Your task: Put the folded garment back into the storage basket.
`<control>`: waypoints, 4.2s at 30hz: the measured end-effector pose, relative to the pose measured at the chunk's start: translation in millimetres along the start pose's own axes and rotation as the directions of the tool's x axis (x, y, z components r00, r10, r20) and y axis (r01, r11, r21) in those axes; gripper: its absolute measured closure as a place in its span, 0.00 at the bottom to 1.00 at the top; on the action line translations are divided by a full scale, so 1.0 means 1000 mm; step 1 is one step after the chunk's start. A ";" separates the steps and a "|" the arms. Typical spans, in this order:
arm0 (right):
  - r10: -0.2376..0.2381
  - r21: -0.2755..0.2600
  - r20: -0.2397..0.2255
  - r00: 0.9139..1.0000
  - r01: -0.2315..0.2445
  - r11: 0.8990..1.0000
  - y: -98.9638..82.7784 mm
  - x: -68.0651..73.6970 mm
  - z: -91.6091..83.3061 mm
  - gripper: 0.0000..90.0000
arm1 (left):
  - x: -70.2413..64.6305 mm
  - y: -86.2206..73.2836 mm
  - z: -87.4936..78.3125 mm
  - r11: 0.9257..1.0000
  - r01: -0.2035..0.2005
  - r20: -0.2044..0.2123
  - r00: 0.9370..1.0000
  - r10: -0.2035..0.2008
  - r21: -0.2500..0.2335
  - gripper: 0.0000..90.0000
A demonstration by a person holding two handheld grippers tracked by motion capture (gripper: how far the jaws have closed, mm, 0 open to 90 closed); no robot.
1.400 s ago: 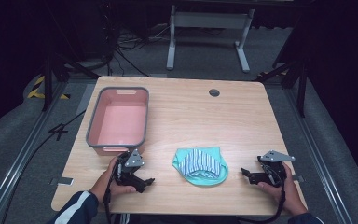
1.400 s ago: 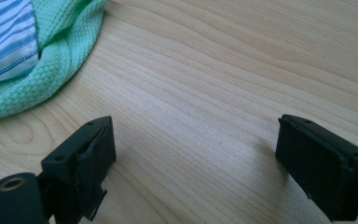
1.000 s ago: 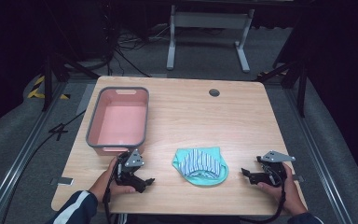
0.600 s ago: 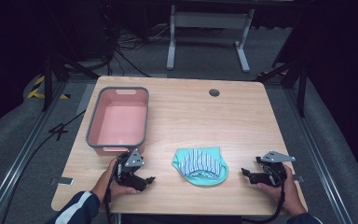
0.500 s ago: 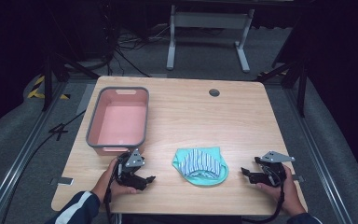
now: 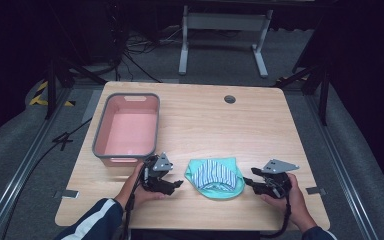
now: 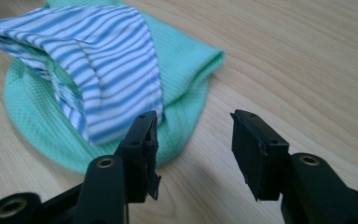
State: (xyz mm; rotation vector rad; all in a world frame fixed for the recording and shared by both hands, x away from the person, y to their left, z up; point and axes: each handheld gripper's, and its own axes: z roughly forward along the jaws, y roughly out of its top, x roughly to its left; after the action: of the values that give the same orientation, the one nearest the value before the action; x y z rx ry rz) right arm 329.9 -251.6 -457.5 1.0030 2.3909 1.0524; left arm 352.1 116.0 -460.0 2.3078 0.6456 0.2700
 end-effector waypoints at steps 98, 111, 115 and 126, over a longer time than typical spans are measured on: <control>0.047 -0.075 -0.076 0.996 -0.053 0.996 0.086 0.013 0.016 0.90 | 0.025 0.094 -0.016 0.993 -0.119 0.029 0.992 0.119 0.003 0.91; -0.008 -0.112 -0.061 0.998 0.001 0.994 0.131 0.015 0.017 0.90 | 0.046 0.097 -0.046 0.994 -0.086 -0.031 0.996 0.084 -0.064 0.91; -0.020 -0.125 -0.064 0.998 0.012 0.992 0.144 0.019 0.019 0.90 | 0.052 0.097 -0.056 0.994 -0.077 -0.051 0.996 0.073 -0.079 0.91; -0.060 -0.153 -0.076 0.995 0.048 0.987 0.177 0.033 0.023 0.90 | 0.067 0.088 -0.089 0.992 -0.057 -0.102 0.994 0.045 -0.117 0.91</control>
State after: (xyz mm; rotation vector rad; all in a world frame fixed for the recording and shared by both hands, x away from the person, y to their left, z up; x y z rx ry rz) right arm 402.7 -132.1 -342.2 0.8539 2.3450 1.2552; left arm 409.7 148.2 -333.9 2.2088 0.6031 0.4377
